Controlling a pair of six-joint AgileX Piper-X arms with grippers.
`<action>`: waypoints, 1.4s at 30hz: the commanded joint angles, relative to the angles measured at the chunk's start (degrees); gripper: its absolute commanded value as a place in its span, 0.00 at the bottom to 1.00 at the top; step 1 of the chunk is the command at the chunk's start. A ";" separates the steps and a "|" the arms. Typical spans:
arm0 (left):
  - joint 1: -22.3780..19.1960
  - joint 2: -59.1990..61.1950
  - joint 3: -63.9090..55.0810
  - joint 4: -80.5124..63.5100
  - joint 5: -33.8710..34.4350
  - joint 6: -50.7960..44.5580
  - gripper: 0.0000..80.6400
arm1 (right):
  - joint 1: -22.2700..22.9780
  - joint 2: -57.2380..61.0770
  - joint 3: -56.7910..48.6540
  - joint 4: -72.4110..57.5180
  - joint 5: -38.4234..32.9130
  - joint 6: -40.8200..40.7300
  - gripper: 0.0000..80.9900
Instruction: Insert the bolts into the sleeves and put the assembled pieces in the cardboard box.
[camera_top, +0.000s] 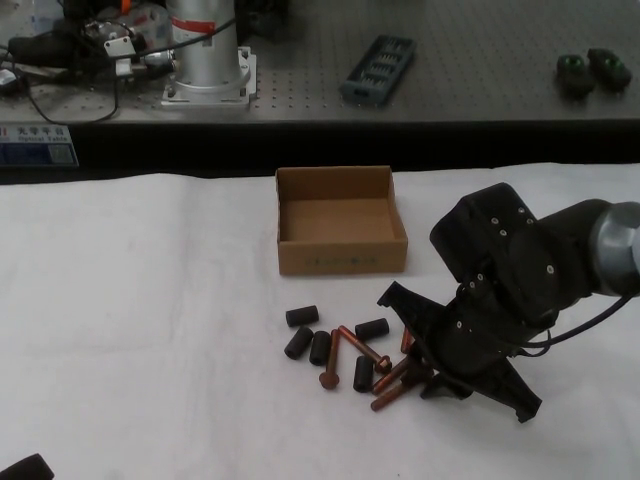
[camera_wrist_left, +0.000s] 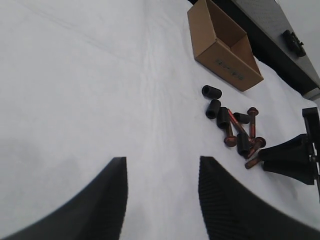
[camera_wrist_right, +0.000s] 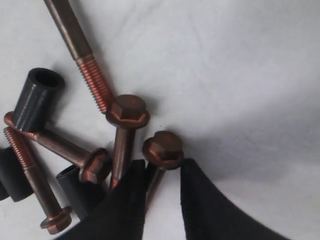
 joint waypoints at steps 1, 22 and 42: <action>-0.27 0.00 -0.62 -0.92 -0.67 0.18 0.42 | 0.07 1.42 0.56 3.80 0.04 -1.80 0.08; -0.27 0.00 -0.62 -0.92 -0.66 0.64 0.42 | 0.07 5.12 0.56 1.93 -3.59 -4.21 0.36; -0.27 0.00 -0.62 -0.78 -0.41 1.32 0.42 | 0.07 -3.17 0.56 5.41 -1.98 -21.06 0.02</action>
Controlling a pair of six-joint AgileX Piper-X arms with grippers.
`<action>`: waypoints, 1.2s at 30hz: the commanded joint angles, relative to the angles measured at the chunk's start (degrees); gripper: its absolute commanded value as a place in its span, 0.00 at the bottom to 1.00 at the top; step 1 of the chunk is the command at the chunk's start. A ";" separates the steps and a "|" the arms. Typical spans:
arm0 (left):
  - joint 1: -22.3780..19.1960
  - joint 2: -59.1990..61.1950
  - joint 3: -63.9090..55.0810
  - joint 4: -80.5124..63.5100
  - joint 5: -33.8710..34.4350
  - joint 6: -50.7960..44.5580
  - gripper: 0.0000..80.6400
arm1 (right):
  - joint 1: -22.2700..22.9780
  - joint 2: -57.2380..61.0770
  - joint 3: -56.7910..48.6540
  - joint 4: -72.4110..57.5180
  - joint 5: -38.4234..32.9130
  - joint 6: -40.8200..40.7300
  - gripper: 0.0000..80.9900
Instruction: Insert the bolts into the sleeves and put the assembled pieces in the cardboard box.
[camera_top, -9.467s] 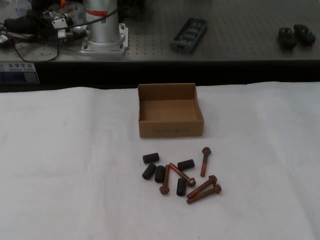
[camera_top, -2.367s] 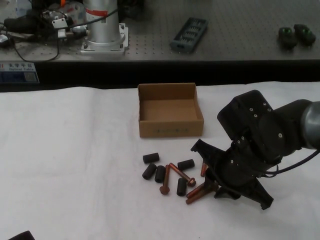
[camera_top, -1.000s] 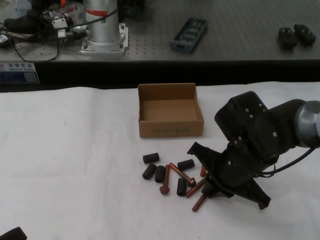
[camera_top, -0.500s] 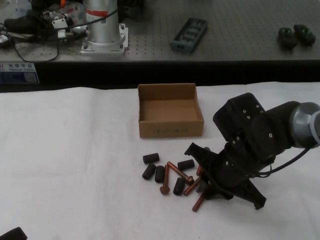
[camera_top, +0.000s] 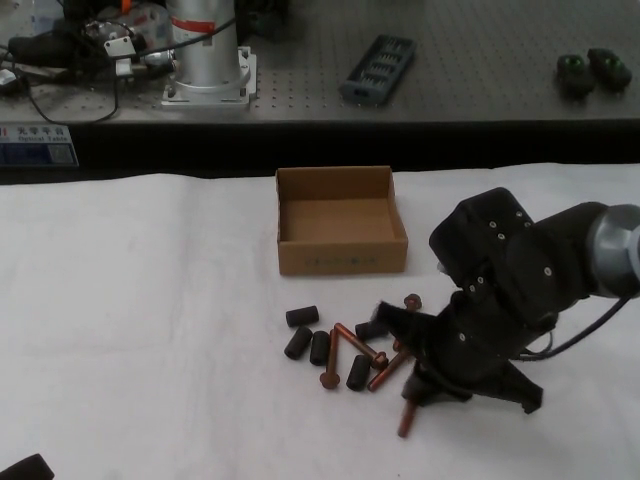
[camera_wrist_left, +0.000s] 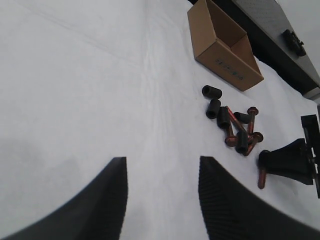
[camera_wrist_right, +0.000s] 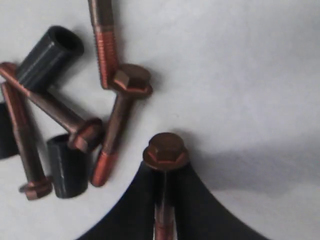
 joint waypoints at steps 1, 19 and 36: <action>-0.27 0.00 -0.62 -0.78 -0.24 1.22 0.42 | 0.08 -2.67 0.12 3.09 0.89 -4.86 0.02; -0.27 2.22 -3.51 -1.11 0.09 5.62 0.42 | 0.08 -25.58 11.47 5.96 0.10 -21.77 0.02; -5.38 55.10 -31.80 -5.89 3.56 26.13 0.42 | 0.08 -39.70 16.40 6.47 -2.47 -24.29 0.02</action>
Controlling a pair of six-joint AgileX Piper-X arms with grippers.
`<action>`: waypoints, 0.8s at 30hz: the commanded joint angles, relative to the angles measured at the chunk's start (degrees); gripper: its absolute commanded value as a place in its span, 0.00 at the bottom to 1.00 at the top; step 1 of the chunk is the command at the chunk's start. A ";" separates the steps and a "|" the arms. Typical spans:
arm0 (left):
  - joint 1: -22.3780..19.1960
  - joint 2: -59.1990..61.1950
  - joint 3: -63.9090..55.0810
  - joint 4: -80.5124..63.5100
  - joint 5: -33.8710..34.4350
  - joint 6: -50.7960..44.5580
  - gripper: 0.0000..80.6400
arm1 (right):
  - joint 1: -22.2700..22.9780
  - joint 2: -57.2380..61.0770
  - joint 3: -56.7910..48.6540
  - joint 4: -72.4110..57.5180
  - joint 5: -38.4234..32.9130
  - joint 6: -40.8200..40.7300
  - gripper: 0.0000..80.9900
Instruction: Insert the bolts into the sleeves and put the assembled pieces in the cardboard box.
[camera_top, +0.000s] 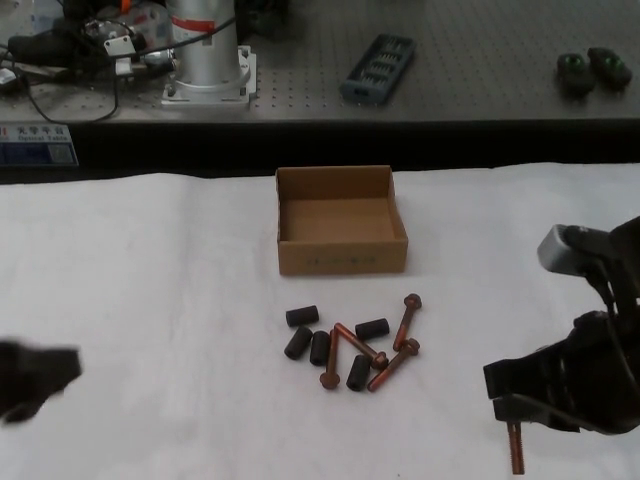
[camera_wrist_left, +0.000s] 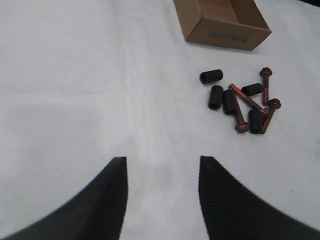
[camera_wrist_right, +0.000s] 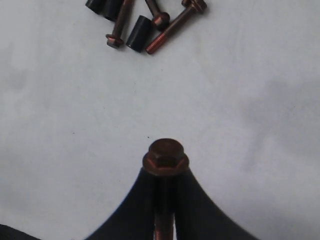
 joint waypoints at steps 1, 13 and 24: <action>-5.18 14.06 -9.51 -0.61 0.51 2.40 0.42 | 0.07 -1.87 -0.10 -0.06 -0.52 -1.47 0.02; -19.62 42.58 -31.45 5.14 -2.91 9.40 0.42 | 0.07 -8.02 -0.10 2.23 -0.74 -4.26 0.02; -25.98 54.57 -37.81 6.23 -8.12 14.13 0.42 | 0.07 -9.08 -0.10 2.42 -2.13 -6.35 0.02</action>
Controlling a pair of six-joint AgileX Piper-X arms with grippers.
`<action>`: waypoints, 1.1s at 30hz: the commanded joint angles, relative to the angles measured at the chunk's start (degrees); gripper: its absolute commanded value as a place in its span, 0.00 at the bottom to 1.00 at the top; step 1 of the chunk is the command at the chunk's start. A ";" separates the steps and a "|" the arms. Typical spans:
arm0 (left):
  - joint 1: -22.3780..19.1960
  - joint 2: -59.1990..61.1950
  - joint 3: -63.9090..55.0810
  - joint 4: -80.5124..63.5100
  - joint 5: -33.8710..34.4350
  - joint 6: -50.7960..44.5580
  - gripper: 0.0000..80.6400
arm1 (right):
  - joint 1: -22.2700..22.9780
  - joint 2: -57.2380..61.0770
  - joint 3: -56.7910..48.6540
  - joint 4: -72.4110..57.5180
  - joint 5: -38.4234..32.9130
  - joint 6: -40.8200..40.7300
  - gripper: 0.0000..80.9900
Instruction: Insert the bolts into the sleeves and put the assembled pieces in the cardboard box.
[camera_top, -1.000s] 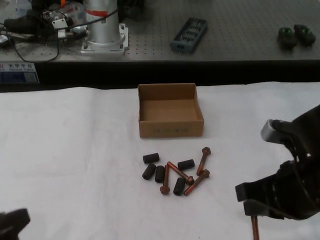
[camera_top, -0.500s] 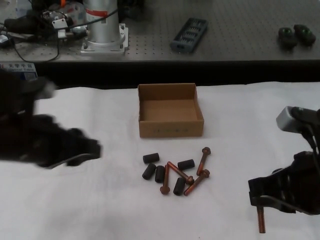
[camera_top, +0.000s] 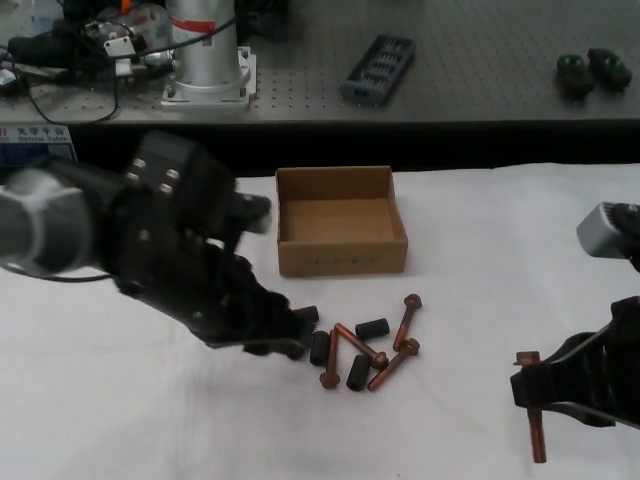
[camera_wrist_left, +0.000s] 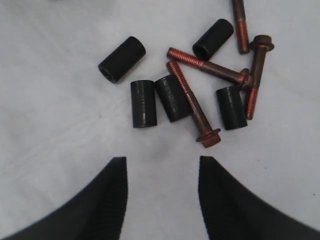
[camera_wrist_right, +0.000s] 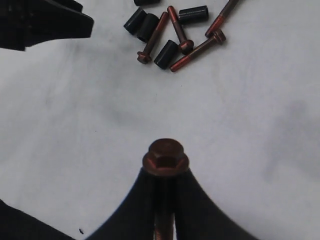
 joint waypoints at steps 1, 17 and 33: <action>-1.80 2.94 -2.47 0.34 -1.81 4.02 0.42 | 0.07 -0.54 -0.10 0.14 -0.94 -1.26 0.02; -3.42 6.39 -3.44 -4.38 -10.12 7.11 0.42 | 0.07 -0.54 -0.10 0.14 -4.04 -2.55 0.02; -3.42 9.46 -3.44 -8.45 -10.12 11.40 0.42 | 0.07 -0.54 -0.10 0.14 -4.14 -3.65 0.02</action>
